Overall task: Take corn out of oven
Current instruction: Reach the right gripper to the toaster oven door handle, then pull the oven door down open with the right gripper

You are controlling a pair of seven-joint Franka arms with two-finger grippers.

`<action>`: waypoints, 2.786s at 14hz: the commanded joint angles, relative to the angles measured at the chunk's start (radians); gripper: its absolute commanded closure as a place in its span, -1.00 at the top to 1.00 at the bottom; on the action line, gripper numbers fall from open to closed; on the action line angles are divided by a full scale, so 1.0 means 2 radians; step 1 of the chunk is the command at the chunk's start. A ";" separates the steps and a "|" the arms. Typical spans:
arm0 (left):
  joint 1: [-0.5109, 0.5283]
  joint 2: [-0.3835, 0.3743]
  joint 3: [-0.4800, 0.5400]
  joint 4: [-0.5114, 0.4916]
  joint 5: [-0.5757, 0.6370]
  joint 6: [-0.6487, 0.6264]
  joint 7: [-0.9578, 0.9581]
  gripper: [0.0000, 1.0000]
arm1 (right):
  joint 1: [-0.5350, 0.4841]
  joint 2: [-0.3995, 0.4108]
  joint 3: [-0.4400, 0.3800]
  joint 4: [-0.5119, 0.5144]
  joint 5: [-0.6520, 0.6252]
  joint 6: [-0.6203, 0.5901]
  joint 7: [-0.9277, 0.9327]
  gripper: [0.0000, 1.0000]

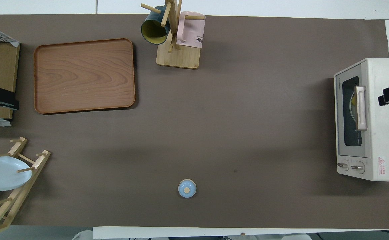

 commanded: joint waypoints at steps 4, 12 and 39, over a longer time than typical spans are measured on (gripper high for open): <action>0.002 -0.007 0.006 0.000 -0.005 -0.011 0.001 1.00 | 0.002 -0.007 -0.003 -0.012 -0.004 0.002 0.002 1.00; 0.001 -0.007 0.006 -0.001 -0.005 -0.011 0.001 1.00 | 0.005 -0.041 -0.002 -0.112 -0.009 0.099 -0.012 -1.00; 0.001 -0.007 0.006 -0.001 -0.005 -0.011 0.001 1.00 | 0.092 0.173 0.000 -0.207 -0.027 0.426 0.105 -1.00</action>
